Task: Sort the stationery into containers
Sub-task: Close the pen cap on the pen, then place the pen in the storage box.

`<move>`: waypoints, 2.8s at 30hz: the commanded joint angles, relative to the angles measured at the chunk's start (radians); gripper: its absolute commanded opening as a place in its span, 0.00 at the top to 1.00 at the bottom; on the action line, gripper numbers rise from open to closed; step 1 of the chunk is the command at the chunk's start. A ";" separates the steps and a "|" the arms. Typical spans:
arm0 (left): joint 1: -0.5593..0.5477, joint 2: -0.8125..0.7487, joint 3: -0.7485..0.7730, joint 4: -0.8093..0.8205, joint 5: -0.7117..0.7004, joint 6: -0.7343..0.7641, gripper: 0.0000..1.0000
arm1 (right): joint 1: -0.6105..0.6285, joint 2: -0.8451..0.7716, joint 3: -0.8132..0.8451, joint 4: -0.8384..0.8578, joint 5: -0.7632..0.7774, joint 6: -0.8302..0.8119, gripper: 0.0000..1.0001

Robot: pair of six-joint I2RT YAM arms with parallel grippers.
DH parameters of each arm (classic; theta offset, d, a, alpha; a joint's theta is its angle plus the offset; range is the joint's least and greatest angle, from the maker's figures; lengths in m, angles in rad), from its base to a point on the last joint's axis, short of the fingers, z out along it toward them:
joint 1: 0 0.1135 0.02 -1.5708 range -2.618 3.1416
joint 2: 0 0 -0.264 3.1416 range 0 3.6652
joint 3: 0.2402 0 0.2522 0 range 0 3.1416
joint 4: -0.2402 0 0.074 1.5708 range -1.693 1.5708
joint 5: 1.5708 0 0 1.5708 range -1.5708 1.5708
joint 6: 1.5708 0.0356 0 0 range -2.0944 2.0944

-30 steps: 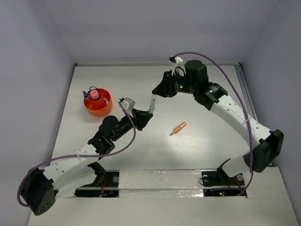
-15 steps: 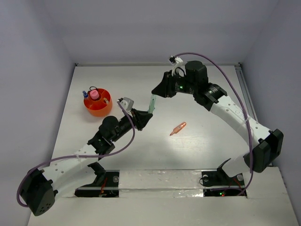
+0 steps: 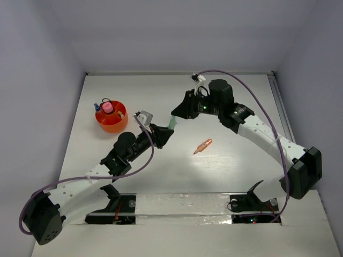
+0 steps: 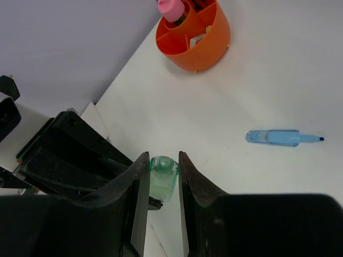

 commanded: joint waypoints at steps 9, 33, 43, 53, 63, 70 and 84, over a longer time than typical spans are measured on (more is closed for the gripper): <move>-0.005 -0.059 0.122 0.156 -0.112 -0.025 1.00 | 0.115 -0.071 -0.199 0.050 0.104 -0.003 1.00; 0.004 -0.086 0.317 -0.143 -0.227 -0.001 1.00 | 0.216 -0.041 -0.417 0.328 0.170 0.139 1.00; 0.004 -0.316 0.136 -0.358 -0.268 -0.071 0.51 | 0.216 0.139 -0.092 0.517 0.241 0.250 1.00; 0.004 -0.491 0.249 -0.629 -0.370 -0.048 0.01 | 0.216 0.367 0.158 0.592 0.298 0.273 1.00; 0.004 -0.505 0.399 -0.698 -0.535 0.155 0.01 | 0.273 0.651 0.343 0.776 0.419 0.153 1.00; 0.024 -0.498 0.350 -0.672 -0.562 0.177 0.01 | 0.339 0.817 0.515 0.833 0.569 -0.043 1.00; 0.358 -0.484 0.286 -0.597 -0.232 0.167 0.01 | 0.348 0.992 0.701 0.821 0.603 -0.094 1.00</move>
